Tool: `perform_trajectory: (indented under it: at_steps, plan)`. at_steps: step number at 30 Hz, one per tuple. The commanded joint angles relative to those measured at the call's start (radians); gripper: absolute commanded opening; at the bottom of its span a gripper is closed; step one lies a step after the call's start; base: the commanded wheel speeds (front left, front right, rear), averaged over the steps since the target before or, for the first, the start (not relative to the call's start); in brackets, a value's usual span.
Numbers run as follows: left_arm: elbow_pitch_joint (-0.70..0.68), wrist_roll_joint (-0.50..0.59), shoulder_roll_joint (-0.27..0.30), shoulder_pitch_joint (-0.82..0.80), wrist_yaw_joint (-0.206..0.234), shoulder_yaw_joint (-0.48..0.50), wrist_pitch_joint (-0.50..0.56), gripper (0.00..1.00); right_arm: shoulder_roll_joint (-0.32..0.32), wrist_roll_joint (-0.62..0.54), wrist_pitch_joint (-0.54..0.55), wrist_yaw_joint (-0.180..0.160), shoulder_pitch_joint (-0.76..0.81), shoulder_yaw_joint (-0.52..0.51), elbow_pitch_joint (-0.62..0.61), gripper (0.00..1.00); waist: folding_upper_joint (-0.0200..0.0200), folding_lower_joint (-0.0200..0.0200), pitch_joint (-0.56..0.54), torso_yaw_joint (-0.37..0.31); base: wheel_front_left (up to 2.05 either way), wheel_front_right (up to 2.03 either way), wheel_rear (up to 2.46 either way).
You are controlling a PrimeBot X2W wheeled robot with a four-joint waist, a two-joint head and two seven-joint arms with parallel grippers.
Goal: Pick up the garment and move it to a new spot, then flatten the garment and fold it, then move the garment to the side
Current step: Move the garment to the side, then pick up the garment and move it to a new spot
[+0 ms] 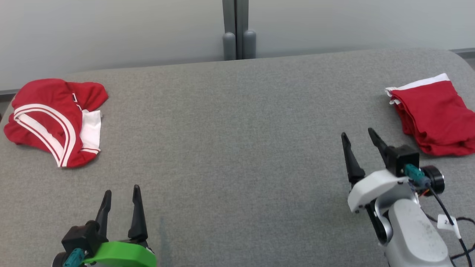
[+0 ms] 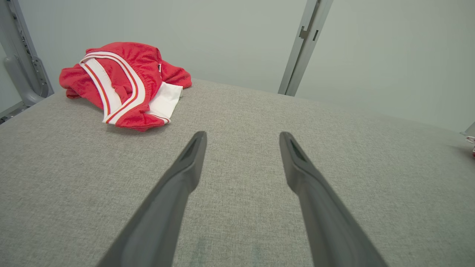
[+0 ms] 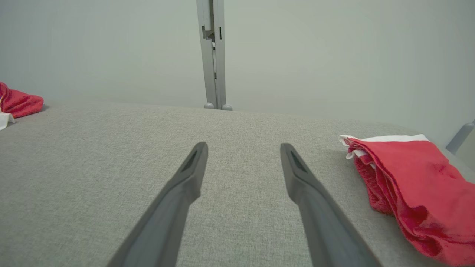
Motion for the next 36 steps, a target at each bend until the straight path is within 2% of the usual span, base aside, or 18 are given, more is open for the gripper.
perform_trajectory:
  at_steps: [1, 6, 12, 25, 31, 36]
  plan:
    - [-0.002, -0.006, 0.0, 0.019, -0.003, 0.001, -0.003, 1.0, -0.003, 0.029, -0.004, -0.001, 0.042, 0.014, -0.016, 1.0, 0.0, 0.0, -0.017, 0.014, 0.0, 0.0, 0.0]
    - [-0.001, -0.021, -0.001, 0.047, -0.002, -0.008, -0.003, 1.0, -0.003, 0.1, -0.004, -0.001, 0.166, 0.043, -0.078, 1.0, 0.0, 0.0, -0.025, 0.021, 0.0, 0.0, 0.0]
    - [0.004, -0.033, -0.001, 0.061, 0.01, -0.025, -0.003, 1.0, -0.002, 0.126, -0.004, -0.001, 0.244, 0.018, -0.14, 1.0, 0.0, 0.0, -0.028, 0.019, 0.0, 0.0, 0.0]
    - [0.01, -0.037, -0.001, 0.03, 0.014, -0.048, -0.003, 1.0, -0.002, 0.14, -0.004, -0.001, 0.267, 0.016, -0.179, 1.0, 0.0, 0.0, -0.028, 0.02, 0.0, 0.0, 0.0]
    - [0.008, -0.037, -0.001, 0.017, 0.017, -0.052, -0.003, 1.0, -0.002, 0.136, -0.004, -0.001, 0.272, 0.003, -0.18, 1.0, 0.0, 0.0, -0.025, 0.064, 0.0, 0.0, 0.0]
    - [0.011, -0.037, 0.0, 0.004, 0.016, -0.065, -0.003, 1.0, -0.002, 0.135, -0.004, -0.001, 0.267, -0.007, -0.178, 1.0, 0.0, 0.0, -0.016, 0.152, 0.0, 0.0, 0.0]
